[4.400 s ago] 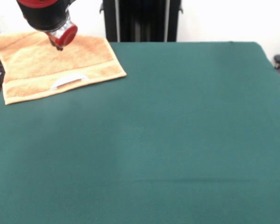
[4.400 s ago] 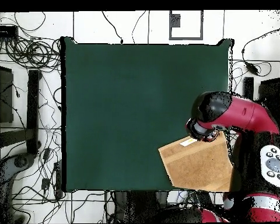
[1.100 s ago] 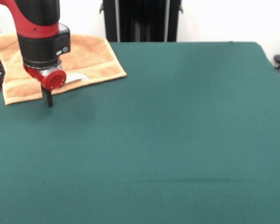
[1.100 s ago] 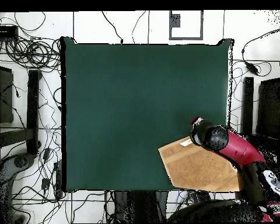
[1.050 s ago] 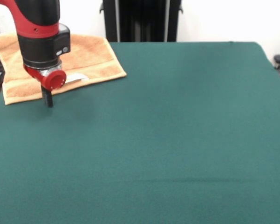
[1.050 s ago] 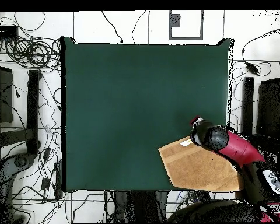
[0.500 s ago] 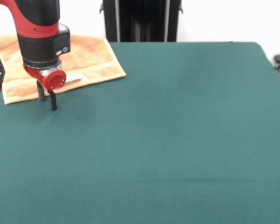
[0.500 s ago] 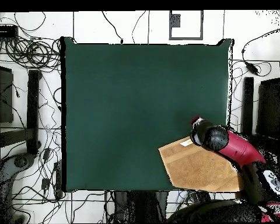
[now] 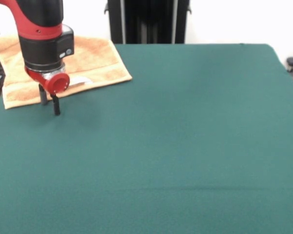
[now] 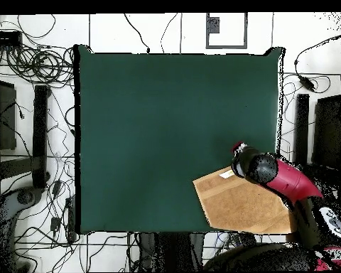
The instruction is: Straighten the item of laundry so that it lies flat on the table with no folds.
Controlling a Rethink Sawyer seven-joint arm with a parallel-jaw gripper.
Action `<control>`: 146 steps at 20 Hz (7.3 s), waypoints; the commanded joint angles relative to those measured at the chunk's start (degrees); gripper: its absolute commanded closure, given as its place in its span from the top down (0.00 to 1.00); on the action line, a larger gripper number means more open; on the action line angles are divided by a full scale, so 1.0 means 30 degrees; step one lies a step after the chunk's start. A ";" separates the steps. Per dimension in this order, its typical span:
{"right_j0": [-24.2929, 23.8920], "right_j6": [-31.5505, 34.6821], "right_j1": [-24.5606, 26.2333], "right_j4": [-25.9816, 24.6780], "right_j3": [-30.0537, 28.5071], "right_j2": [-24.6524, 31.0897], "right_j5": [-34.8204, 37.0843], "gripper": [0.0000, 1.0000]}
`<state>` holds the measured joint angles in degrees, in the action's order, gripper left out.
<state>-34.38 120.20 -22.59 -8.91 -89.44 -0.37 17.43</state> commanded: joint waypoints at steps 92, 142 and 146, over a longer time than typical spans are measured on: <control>0.1655 0.1029 0.1489 -0.0488 -0.1195 0.0019 -0.1132 1.00; 0.0385 -0.0331 0.0266 -0.2926 -0.2226 -0.0073 0.0720 0.00; 0.0379 -0.0283 0.0272 -0.2904 -0.2231 -0.0068 0.0671 0.00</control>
<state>-34.96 120.20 -23.19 -15.33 -90.85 -5.11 12.61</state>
